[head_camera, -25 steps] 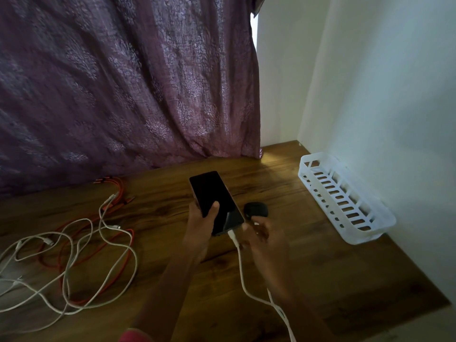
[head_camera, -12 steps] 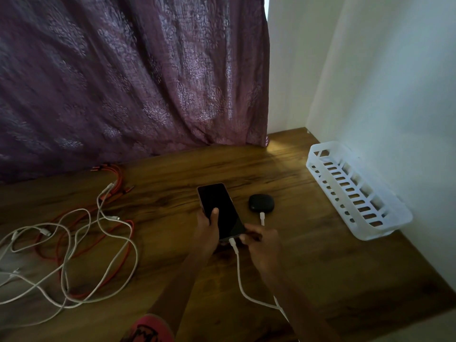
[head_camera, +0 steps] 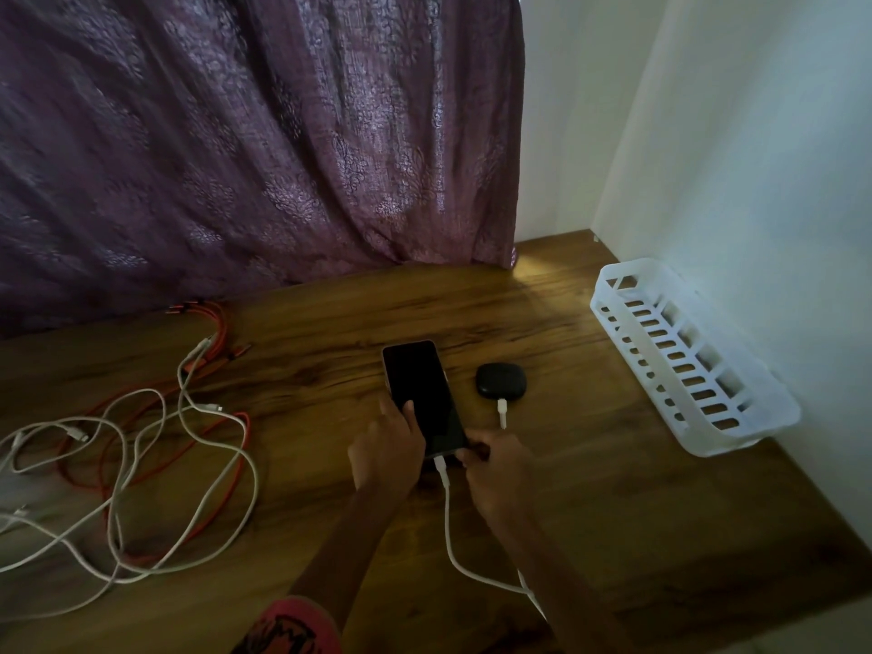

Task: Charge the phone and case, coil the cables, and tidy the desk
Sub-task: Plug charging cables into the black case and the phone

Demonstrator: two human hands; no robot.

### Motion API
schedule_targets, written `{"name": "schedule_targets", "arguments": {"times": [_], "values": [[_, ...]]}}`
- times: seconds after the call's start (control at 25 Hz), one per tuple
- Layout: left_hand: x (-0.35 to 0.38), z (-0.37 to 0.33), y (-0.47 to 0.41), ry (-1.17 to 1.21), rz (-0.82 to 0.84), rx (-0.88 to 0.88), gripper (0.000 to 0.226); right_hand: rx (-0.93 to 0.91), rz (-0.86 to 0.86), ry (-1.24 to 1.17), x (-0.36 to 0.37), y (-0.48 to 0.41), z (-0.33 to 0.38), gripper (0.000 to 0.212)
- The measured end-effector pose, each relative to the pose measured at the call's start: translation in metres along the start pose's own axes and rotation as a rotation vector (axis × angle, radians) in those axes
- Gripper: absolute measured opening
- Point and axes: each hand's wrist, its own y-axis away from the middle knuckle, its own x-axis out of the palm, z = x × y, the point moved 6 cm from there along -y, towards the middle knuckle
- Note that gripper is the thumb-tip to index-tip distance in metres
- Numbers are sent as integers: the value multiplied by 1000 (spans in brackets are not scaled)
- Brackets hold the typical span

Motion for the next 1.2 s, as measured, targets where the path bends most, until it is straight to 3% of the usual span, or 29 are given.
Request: {"name": "schedule_targets", "arguments": {"times": [0.24, 0.48, 0.6, 0.68, 0.8, 0.88, 1.04, 1.2], "values": [[3, -3, 6, -176, 41, 55, 52, -77, -30, 41, 0, 3, 5, 26], [3, 4, 28, 40, -27, 32, 51, -157, -33, 18, 1, 7, 10, 17], [-7, 6, 57, 134, -106, 4, 43, -196, -81, -9, -15, 27, 5, 22], [-15, 1, 82, 106, -191, 169, 33, -225, -160, -48, -35, 55, -6, 24], [-23, -24, 118, 63, -364, 580, 22, -246, -325, -89, -66, 95, -29, 16], [-17, -46, 145, 51, -395, 836, 20, -206, -478, -82, -85, 120, -50, 12], [12, -83, 199, 123, -142, 1225, 28, -80, -702, -65, -100, 176, -103, 8], [35, -125, 225, 215, 60, 1349, 31, 68, -766, 17, -102, 221, -172, 13]]}}
